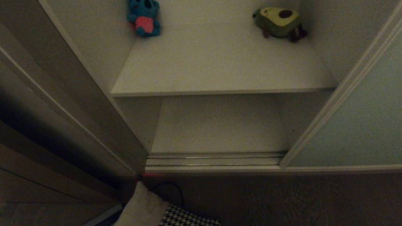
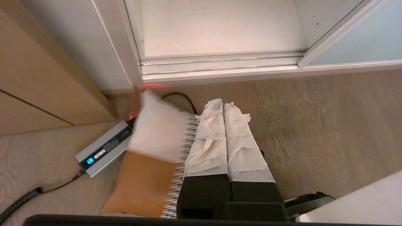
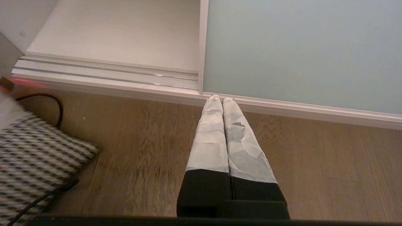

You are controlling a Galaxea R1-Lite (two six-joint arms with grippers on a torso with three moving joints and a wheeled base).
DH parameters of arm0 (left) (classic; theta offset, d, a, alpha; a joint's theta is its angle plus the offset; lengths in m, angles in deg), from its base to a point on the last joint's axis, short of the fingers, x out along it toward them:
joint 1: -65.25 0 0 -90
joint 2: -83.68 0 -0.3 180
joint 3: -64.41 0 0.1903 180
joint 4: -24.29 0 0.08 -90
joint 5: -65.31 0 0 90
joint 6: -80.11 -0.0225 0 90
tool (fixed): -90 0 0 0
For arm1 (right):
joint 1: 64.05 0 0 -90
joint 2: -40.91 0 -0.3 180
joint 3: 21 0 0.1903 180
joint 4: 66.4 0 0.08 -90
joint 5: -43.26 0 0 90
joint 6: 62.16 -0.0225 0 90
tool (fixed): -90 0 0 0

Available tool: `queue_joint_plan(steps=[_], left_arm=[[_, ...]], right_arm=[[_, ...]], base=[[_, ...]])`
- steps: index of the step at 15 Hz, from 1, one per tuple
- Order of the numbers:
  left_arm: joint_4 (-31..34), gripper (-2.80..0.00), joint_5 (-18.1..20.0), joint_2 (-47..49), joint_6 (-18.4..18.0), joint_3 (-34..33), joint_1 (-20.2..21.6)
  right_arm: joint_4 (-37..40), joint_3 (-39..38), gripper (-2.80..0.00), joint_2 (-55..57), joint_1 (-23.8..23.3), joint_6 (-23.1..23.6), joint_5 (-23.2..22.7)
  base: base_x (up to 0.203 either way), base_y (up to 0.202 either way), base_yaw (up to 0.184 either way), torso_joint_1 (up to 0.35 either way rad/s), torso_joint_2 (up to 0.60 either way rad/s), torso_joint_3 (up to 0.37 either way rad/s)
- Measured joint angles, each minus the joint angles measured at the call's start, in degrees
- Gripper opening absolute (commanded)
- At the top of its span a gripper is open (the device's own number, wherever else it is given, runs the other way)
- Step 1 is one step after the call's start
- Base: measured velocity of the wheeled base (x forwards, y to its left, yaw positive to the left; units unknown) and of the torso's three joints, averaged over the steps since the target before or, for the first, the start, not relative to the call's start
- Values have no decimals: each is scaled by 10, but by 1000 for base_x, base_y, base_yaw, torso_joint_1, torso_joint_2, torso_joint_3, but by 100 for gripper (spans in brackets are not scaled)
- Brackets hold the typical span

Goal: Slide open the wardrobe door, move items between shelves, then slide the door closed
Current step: Place the pillow on the lower shelf

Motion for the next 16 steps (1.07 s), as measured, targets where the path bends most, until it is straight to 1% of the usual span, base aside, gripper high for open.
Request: queue_joint_plan(steps=[4,7,8,11,12,14,16], left_arm=[[7,-280,1,-4,1,-24,0],[8,-280,-14,0,3,-48,2],[9,-280,-31,5,3,-64,4],[8,-280,-121,48,3,-110,7],[5,-280,-141,71,6,-124,8],[-9,-280,-155,130,14,-148,8],[-55,-280,-158,205,28,-167,13]], right_arm=[[0,0,-280,0,0,0,0],[0,0,-280,0,0,0,0],[0,0,-280,0,0,0,0],[0,0,-280,0,0,0,0],[0,0,-280,0,0,0,0],[0,0,-280,0,0,0,0],[0,0,-280,0,0,0,0]], base=[[0,0,0,0,0,0],[0,0,0,0,0,0],[0,0,0,0,0,0],[0,0,0,0,0,0],[0,0,0,0,0,0],[0,0,0,0,0,0],[0,0,0,0,0,0]])
